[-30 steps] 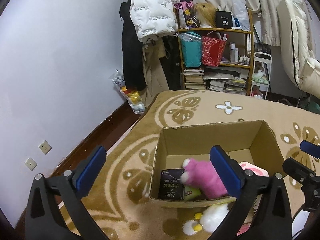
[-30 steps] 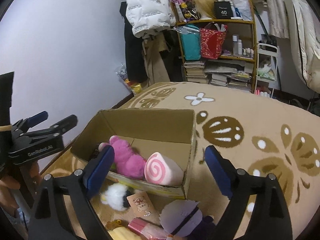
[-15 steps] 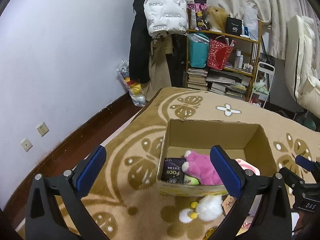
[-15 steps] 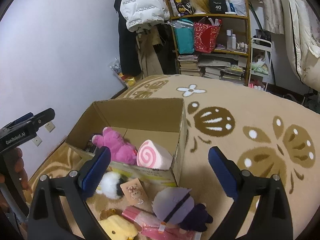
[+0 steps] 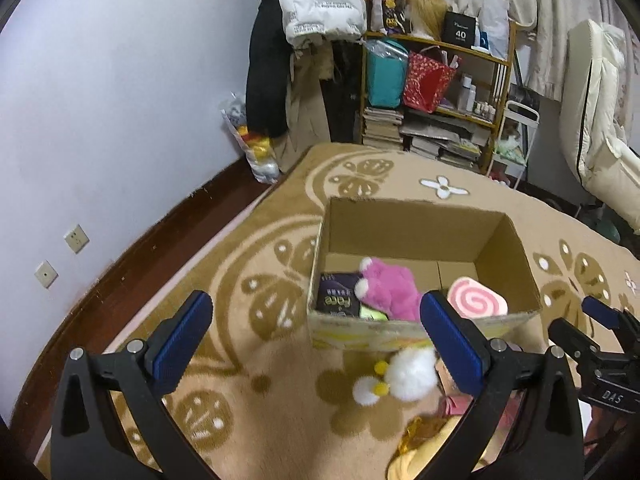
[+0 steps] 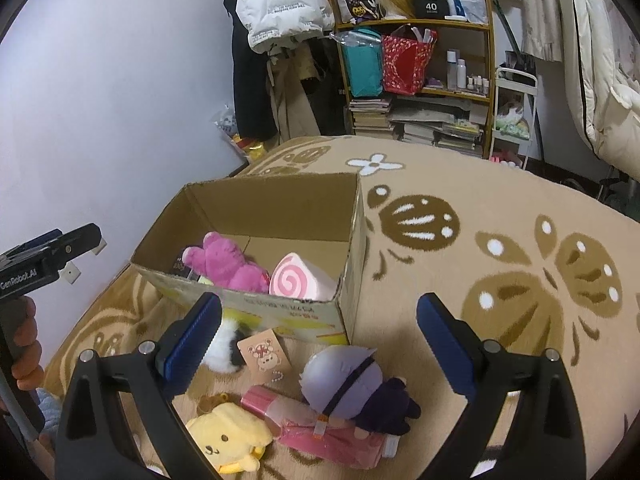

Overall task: Organize soft objects
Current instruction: 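Withdraw both tools from the box toward the remaining items, then grasp the yellow dog plush with the left tool while the right tool grasps the lavender plush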

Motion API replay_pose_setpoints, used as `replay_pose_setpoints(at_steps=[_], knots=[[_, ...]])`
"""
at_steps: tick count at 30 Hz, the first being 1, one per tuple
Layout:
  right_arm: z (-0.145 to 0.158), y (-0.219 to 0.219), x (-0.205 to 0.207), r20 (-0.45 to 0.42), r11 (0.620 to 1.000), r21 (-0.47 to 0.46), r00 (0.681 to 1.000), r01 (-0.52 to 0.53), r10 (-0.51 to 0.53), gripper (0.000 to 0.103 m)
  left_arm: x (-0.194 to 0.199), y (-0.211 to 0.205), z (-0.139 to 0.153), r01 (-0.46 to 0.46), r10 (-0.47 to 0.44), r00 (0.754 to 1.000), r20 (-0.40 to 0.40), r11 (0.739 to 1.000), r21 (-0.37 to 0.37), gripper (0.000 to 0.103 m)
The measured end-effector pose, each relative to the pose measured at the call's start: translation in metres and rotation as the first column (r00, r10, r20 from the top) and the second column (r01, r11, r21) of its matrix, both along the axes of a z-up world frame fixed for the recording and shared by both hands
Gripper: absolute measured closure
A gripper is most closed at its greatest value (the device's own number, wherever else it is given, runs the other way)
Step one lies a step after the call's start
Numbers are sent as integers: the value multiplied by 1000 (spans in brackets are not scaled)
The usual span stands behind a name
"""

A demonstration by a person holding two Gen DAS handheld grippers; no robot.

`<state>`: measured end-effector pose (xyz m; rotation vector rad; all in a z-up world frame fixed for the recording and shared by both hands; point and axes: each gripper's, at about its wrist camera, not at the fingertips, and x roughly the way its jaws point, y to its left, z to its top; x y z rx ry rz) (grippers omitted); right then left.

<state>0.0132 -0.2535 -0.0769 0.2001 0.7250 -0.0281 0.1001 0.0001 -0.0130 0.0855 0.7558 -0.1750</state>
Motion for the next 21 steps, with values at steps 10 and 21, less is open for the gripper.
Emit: replay_pose_setpoints(at_steps=[10, 21], knots=[[-18, -8, -5, -46, 997, 81, 999, -5, 8, 1, -14, -8, -11, 7, -6, 1000, -26, 999, 48, 1], [-49, -11, 9, -144, 988, 153, 988, -25, 48, 1, -16, -37, -43, 164, -145, 974, -173, 982, 99, 1]])
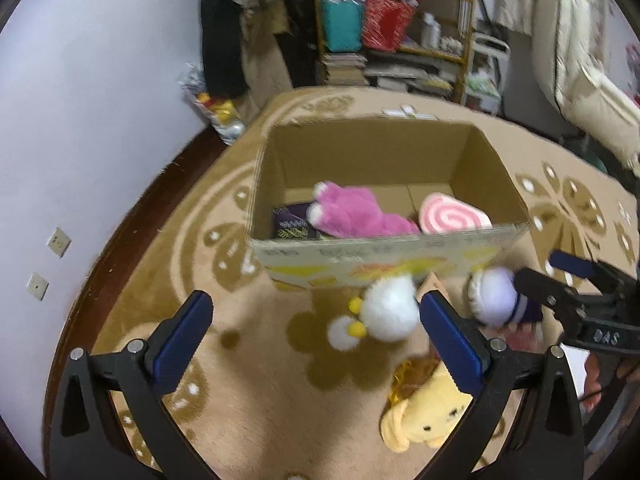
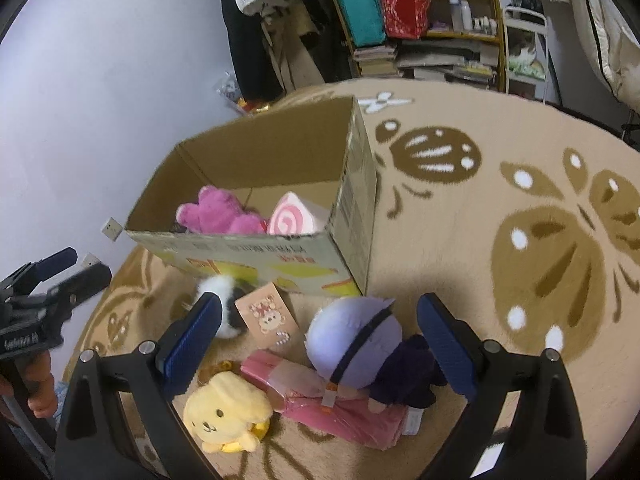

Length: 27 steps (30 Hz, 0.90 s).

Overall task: Organize soft objects
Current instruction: 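Grasp the yellow dog plush with the left tool while the right tool grasps the lavender plush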

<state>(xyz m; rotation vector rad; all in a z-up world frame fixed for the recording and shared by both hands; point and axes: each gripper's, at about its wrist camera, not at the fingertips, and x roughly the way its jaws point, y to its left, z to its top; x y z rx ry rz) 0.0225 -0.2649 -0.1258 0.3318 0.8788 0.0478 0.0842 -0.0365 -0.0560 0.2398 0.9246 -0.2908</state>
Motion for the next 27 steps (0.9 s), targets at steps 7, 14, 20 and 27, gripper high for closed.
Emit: replay_pose_setpoints(at_steps=[7, 14, 20, 27], knots=[[-14, -4, 9, -62, 1000, -21, 998, -13, 12, 2, -6, -22, -38, 89, -75, 987, -142, 992, 89, 1], [-21, -5, 14, -99, 999, -12, 995, -31, 29, 10, -15, -41, -54, 176, -150, 968, -203, 978, 112, 1], [-38, -10, 19, -156, 1000, 5, 988, -23, 24, 10, -24, -56, -68, 252, -213, 945, -248, 958, 138, 1], [-54, -11, 24, -200, 1000, 12, 979, -26, 28, 11, -35, -73, -75, 334, -291, 913, -286, 936, 112, 1]])
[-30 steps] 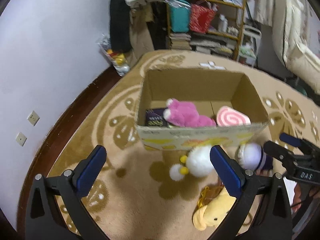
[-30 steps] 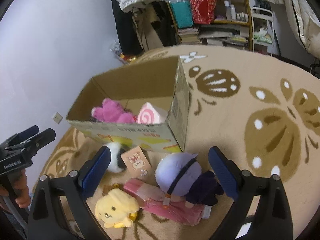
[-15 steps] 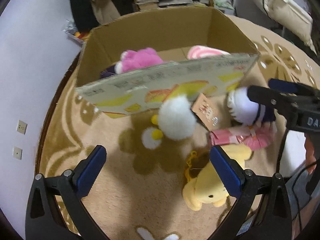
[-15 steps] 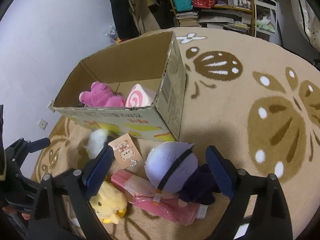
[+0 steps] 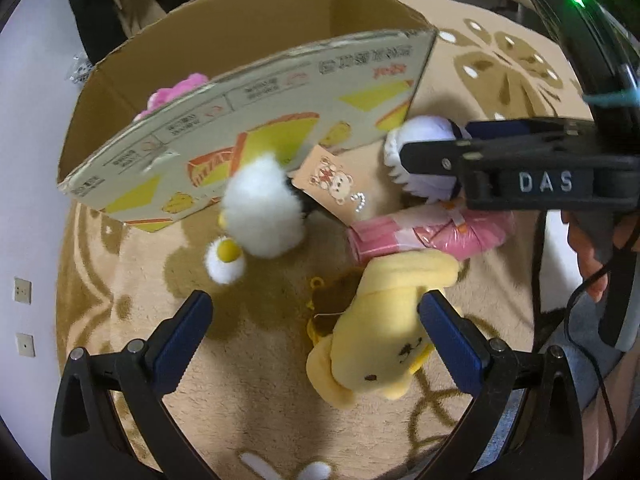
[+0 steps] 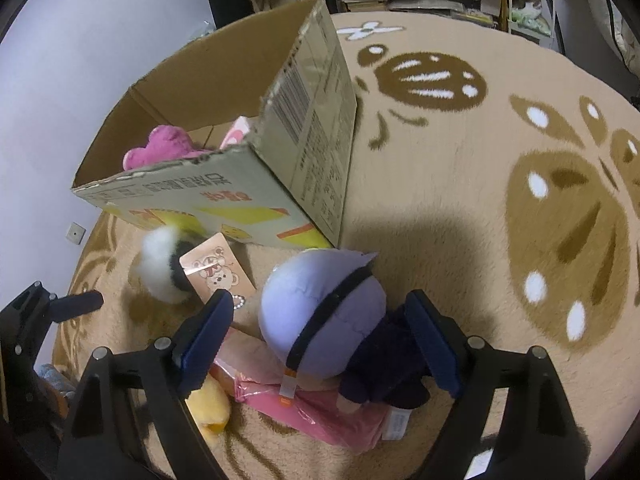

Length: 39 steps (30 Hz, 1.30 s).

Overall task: Organize soft objects
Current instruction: 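Grasp the yellow dog plush with the left tool while the right tool grasps the lavender plush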

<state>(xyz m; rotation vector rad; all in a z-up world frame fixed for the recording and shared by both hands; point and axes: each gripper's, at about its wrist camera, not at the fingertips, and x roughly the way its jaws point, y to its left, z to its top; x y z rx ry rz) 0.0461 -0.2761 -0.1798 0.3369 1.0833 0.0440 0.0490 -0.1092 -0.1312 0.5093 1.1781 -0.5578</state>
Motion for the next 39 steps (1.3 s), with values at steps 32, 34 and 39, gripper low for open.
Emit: replay_pose_setpoints(at_steps=[32, 34, 39], knots=[[-5, 15, -3, -12, 991, -131, 999, -36, 35, 36, 16, -3, -24, -70, 65, 985, -162, 997, -25, 54], [-4, 17, -4, -4, 989, -140, 999, -40, 40, 37, 13, 1, -18, -79, 75, 987, -142, 997, -22, 56], [11, 16, -8, 48, 991, -134, 998, -20, 27, 38, 10, 11, -8, -104, 103, 992, -68, 995, -11, 58]])
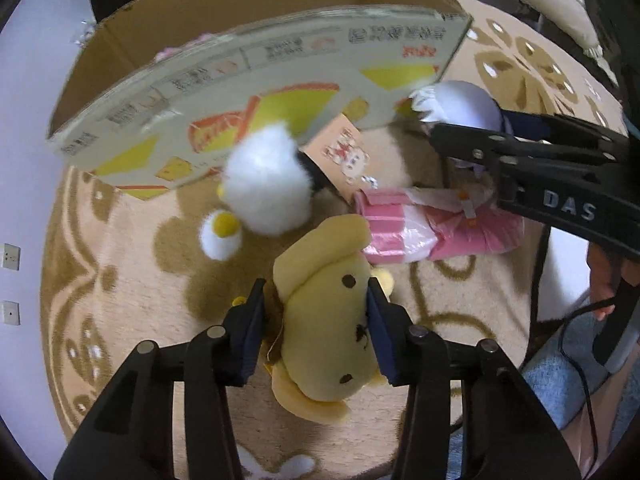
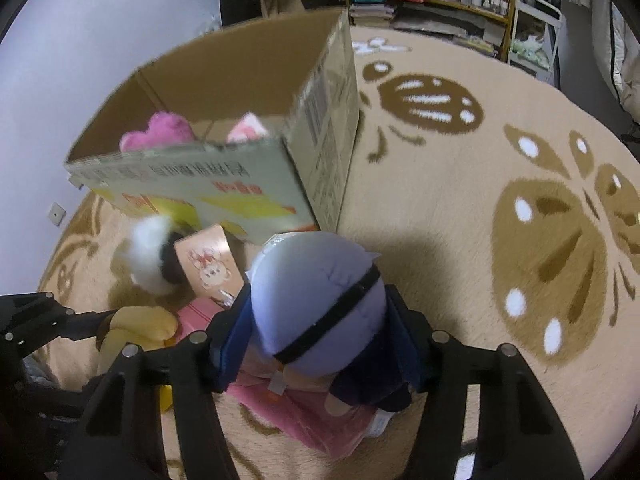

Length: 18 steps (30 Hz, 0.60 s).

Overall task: Organize soft objects
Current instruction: 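Grasp the yellow dog plush with the left tool while the right tool grasps the lavender plush, then lift both plushes over the box and open both tools to drop them inside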

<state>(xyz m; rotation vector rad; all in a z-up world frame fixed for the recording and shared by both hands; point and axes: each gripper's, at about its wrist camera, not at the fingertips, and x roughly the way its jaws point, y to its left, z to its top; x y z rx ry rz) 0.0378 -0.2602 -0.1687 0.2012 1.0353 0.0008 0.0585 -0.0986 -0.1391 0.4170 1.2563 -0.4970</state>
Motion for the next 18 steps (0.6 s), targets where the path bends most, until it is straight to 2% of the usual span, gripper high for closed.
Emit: replay_pose_setpoints(at_steps=[12, 18], knots=[[38, 12, -15, 113, 1000, -4, 993, -24, 24, 38, 11, 28, 38, -97, 102, 985, 136, 994, -39, 58], [58, 19, -21, 177, 999, 2, 983, -45, 44, 38, 17, 44, 63, -172, 185, 955, 230, 982, -76, 58]])
